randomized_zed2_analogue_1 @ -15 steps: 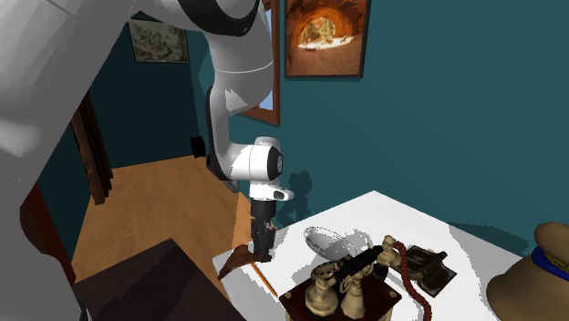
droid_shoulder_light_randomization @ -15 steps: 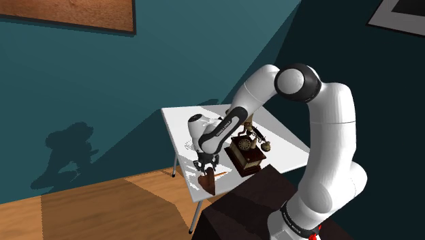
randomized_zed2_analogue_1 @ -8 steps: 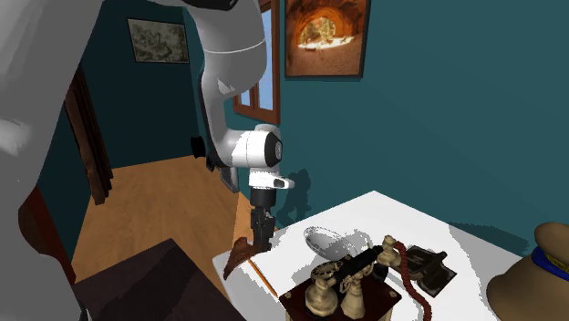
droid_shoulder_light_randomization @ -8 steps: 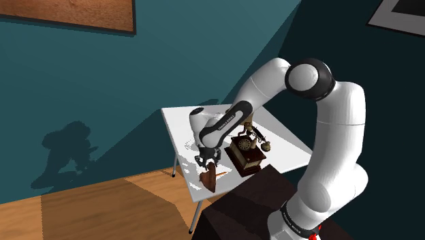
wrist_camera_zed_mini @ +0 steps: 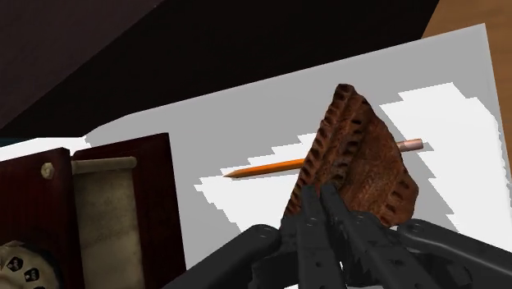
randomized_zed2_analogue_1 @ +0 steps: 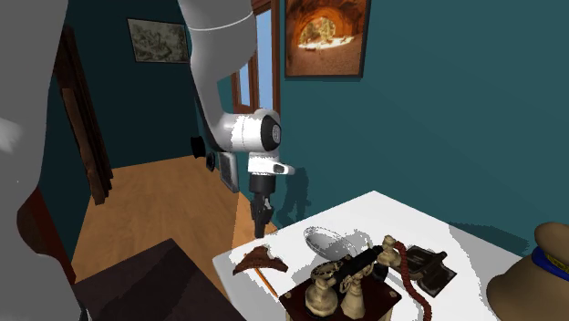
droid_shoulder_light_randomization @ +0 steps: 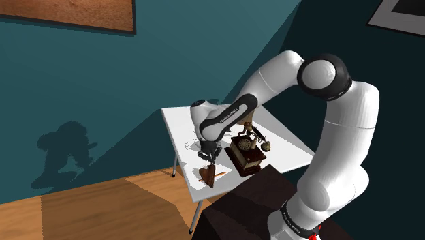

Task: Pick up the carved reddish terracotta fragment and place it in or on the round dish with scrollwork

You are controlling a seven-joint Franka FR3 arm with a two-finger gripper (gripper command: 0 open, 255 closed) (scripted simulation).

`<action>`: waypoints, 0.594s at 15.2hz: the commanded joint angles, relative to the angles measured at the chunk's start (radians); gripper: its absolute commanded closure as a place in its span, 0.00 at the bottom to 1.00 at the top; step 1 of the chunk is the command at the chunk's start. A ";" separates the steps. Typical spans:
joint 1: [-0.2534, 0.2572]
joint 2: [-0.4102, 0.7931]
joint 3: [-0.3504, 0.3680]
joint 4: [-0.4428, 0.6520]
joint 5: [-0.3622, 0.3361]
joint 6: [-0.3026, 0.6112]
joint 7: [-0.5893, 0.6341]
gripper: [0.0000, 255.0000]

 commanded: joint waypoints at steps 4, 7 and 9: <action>-0.019 -0.021 -0.014 -0.051 -0.003 0.100 0.043 0.00; -0.036 -0.009 -0.108 -0.170 -0.092 0.433 0.230 0.00; -0.001 0.021 -0.208 -0.211 -0.188 0.621 0.374 0.00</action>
